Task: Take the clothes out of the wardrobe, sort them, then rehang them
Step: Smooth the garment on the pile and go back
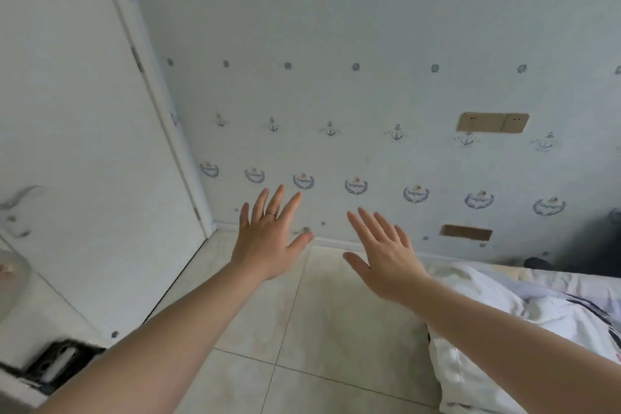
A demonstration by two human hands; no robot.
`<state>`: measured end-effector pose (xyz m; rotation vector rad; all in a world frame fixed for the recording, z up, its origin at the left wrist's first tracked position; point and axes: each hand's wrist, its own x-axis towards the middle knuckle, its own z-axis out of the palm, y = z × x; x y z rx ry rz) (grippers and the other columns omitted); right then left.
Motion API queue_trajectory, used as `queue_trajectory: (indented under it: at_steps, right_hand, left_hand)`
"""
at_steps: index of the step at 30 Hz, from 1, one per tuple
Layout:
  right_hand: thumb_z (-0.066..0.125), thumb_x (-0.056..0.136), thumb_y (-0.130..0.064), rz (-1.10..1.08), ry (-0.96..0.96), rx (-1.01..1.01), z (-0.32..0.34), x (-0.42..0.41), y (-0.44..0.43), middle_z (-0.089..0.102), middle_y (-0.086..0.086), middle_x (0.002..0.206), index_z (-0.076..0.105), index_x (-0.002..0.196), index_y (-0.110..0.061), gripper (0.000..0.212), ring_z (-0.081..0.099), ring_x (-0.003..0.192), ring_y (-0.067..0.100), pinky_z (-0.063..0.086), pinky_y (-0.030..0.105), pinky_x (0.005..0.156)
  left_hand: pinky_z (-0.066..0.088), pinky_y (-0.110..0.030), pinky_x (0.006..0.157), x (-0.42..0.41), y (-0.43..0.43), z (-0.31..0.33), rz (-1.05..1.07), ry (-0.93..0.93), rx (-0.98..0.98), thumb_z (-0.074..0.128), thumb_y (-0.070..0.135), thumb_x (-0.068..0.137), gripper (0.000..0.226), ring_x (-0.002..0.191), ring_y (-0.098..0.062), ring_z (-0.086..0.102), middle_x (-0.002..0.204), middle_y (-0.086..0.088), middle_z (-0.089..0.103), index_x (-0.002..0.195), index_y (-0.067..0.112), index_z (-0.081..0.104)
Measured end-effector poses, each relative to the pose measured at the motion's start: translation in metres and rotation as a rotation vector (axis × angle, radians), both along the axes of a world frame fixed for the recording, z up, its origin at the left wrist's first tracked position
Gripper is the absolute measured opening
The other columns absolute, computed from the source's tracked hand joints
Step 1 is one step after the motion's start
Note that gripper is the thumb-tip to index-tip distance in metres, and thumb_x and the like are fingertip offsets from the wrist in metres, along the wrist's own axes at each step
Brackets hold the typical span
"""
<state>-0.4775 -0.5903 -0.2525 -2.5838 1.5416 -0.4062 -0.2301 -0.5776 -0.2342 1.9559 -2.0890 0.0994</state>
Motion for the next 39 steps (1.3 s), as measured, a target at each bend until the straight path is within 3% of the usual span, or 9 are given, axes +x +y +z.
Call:
queue_trajectory:
  at_steps: [6,10,21,28,34,39]
  right_hand:
    - [0.018,0.096,-0.066,0.237,-0.105,-0.136,0.079,0.09,0.027,-0.006,-0.009,0.164,-0.013,0.153,-0.038,0.071,-0.004,0.151,0.021,0.006,0.049,0.121]
    - [0.019,0.096,-0.064,0.365,-0.2,-0.235,0.14,0.15,0.055,-0.006,-0.008,0.164,-0.011,0.154,-0.037,0.07,-0.004,0.151,0.02,0.007,0.049,0.121]
    - [0.017,0.094,-0.065,0.704,-0.393,-0.499,0.285,0.29,0.145,0.0,-0.009,0.164,-0.005,0.155,-0.036,0.071,0.001,0.151,0.021,0.009,0.048,0.12]
    - [0.021,0.097,-0.059,0.878,-0.399,-0.683,0.346,0.376,0.205,0.0,-0.008,0.164,-0.003,0.155,-0.034,0.068,0.001,0.151,0.022,0.012,0.05,0.119]
    - [0.027,0.097,-0.057,0.976,-0.461,-0.807,0.396,0.458,0.255,0.004,-0.009,0.164,0.004,0.156,-0.033,0.068,0.004,0.15,0.02,0.011,0.047,0.119]
    - [0.032,0.098,-0.055,0.986,-0.471,-0.9,0.435,0.532,0.288,0.005,-0.01,0.164,0.005,0.156,-0.033,0.068,0.004,0.15,0.019,0.013,0.048,0.118]
  left_hand:
    - [0.0,-0.054,0.121,0.077,0.078,0.088,0.167,-0.131,-0.18,0.013,0.077,0.086,0.079,0.153,-0.021,-0.012,0.168,0.005,-0.004,0.156,0.041,0.002]
    - [0.001,-0.054,0.121,0.125,0.136,0.145,0.296,-0.204,-0.315,0.017,0.075,0.09,0.077,0.153,-0.022,-0.008,0.168,0.003,0.001,0.157,0.039,0.007]
    - [-0.004,-0.051,0.122,0.224,0.3,0.269,0.615,-0.405,-0.511,0.019,0.072,0.092,0.073,0.152,-0.018,-0.014,0.167,0.007,-0.005,0.156,0.041,0.003]
    - [0.001,-0.05,0.122,0.305,0.392,0.32,0.799,-0.506,-0.62,0.023,0.07,0.093,0.071,0.153,-0.021,-0.004,0.168,0.004,0.004,0.157,0.04,0.01]
    - [0.004,-0.051,0.122,0.392,0.448,0.35,0.945,-0.506,-0.702,0.032,0.066,0.095,0.07,0.153,-0.021,-0.002,0.168,0.005,0.005,0.157,0.039,0.014]
    - [0.006,-0.051,0.121,0.474,0.476,0.373,0.989,-0.438,-0.733,0.026,0.07,0.093,0.07,0.153,-0.02,-0.001,0.167,0.005,0.006,0.155,0.042,0.011]
